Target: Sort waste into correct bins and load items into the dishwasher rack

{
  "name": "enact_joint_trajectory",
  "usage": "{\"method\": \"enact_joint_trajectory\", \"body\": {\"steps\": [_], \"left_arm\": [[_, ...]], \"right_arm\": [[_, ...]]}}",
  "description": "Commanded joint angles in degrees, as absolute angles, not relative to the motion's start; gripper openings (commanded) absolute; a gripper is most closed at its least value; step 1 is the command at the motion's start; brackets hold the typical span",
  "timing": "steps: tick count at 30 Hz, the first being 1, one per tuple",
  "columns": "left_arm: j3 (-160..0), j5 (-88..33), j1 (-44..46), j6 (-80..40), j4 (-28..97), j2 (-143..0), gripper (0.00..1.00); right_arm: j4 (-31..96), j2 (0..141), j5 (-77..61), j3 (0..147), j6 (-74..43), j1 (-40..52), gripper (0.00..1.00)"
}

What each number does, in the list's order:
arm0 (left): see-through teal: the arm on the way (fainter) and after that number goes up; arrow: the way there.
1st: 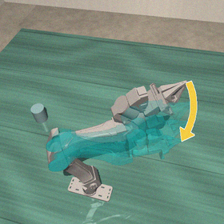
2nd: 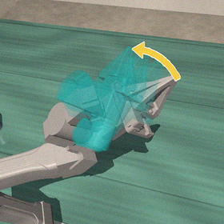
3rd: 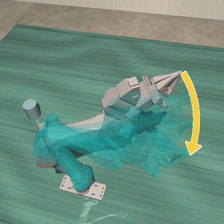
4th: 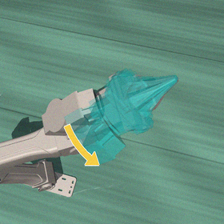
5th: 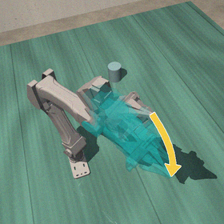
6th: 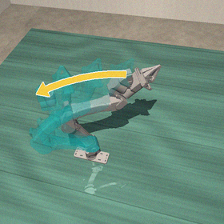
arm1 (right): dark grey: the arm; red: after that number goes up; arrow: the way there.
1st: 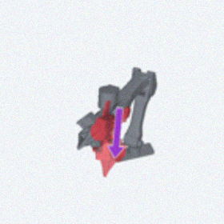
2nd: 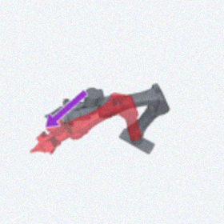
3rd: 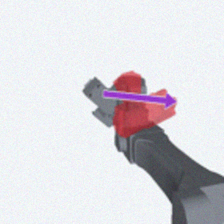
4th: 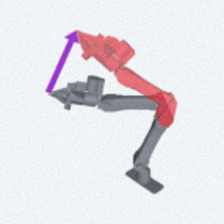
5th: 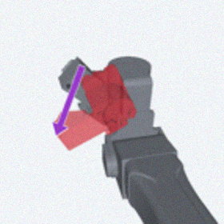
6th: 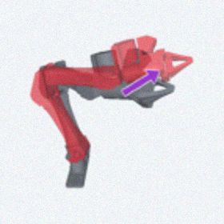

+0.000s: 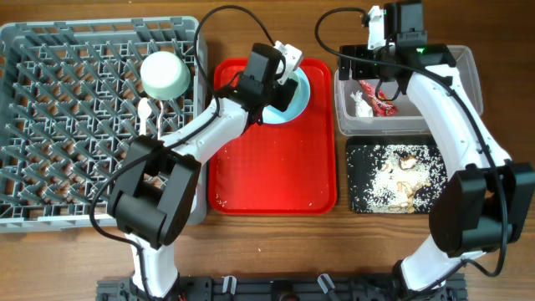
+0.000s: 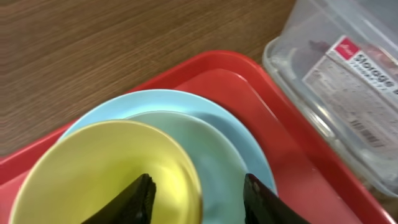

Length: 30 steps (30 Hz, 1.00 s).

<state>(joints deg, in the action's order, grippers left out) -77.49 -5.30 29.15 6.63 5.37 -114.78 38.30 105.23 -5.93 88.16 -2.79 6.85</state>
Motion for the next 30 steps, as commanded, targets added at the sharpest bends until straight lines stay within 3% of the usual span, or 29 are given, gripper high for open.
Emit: {"method": "enact_joint_trajectory", "body": {"steps": [1,3,13,17,30], "left_arm": [[-78.1,-3.1,29.3,7.3,5.8,-115.3,0.44],[-78.1,-3.1,29.4,7.3,6.0,-115.3,0.37],[-78.1,-3.1,29.4,7.3,5.1,-114.4,0.23],[-78.1,-3.1,29.4,7.2,5.2,-111.9,0.04],[-78.1,-3.1,29.2,5.1,8.8,-106.5,0.04]], "right_arm": [[38.2,105.6,-5.4,88.4,-3.1,7.0,1.0],[38.2,105.6,-5.4,88.4,-3.2,7.0,1.0],[38.2,105.6,-5.4,88.4,-3.1,7.0,1.0],[38.2,105.6,-5.4,88.4,-3.1,7.0,1.0],[38.2,105.6,-5.4,88.4,-3.1,7.0,1.0]]}}
